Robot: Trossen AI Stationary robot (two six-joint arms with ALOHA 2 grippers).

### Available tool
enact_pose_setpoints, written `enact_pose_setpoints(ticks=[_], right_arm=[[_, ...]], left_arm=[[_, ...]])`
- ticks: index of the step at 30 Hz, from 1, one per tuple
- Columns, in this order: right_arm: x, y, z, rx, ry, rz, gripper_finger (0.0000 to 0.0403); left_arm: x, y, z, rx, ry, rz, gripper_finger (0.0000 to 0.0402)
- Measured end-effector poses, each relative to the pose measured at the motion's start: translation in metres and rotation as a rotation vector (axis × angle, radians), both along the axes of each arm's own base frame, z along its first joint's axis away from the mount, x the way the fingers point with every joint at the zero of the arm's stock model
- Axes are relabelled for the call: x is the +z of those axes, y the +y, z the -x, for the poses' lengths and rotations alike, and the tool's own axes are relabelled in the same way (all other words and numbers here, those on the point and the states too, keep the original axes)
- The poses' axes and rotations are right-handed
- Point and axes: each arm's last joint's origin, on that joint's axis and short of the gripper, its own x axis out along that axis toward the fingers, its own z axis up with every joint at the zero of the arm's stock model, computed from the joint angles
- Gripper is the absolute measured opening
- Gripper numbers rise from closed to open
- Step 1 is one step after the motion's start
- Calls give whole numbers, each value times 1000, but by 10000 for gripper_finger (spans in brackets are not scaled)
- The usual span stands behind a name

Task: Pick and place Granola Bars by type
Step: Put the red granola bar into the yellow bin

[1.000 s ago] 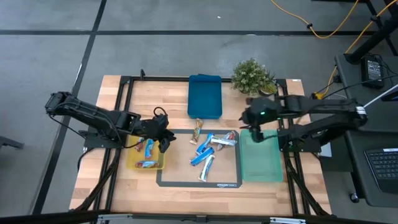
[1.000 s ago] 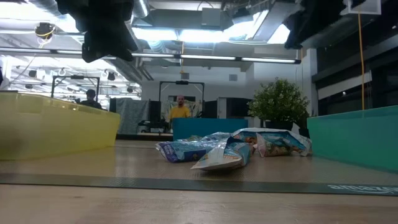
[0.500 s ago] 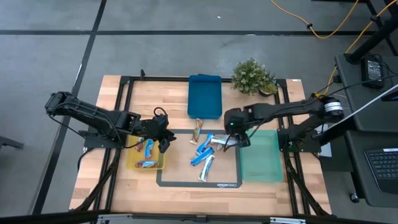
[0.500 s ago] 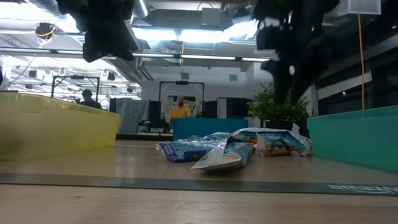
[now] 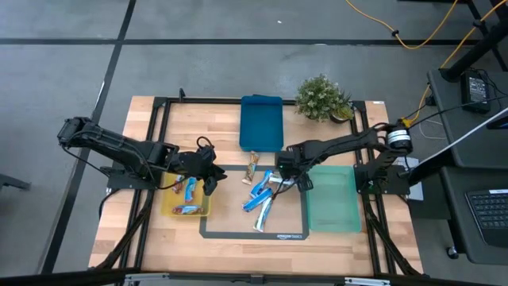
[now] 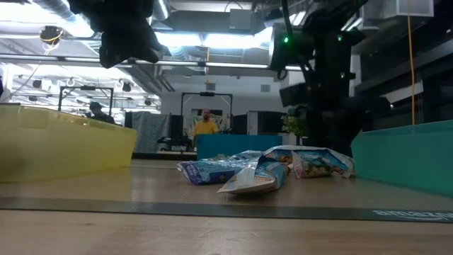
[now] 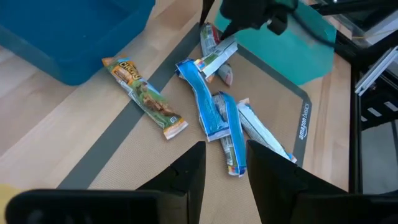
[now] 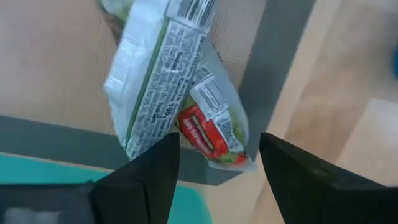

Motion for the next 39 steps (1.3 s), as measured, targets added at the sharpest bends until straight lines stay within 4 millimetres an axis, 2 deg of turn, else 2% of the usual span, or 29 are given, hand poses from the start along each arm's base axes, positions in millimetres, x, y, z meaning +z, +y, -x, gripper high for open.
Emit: enact_pose_setpoints(ticks=[5, 10, 13, 20, 23, 26, 32, 39], right_arm=[[-14, 0, -3, 1, 48, -18, 223], [-18, 1, -4, -2, 60, -28, 211], [-18, 1, -4, -3, 60, -27, 183], [-18, 1, -3, -32, 60, -23, 92], [-17, 1, -3, -34, 61, -21, 68], [-15, 1, -1, -46, 56, -18, 61], [12, -1, -1, -66, 29, 43, 64], [73, -5, -11, -136, -88, 178, 53]], left_arm=[[0, 0, 0, 0, 0, 0, 106], [0, 0, 0, 0, 0, 0, 106], [0, 0, 0, 0, 0, 0, 106], [0, 0, 0, -2, 1, -9, 106], [0, 0, 0, -3, 1, -9, 106], [0, 0, 0, -2, 1, -9, 106], [0, 0, 0, 0, 0, -23, 106], [0, 1, 0, 7, -1, -39, 106]])
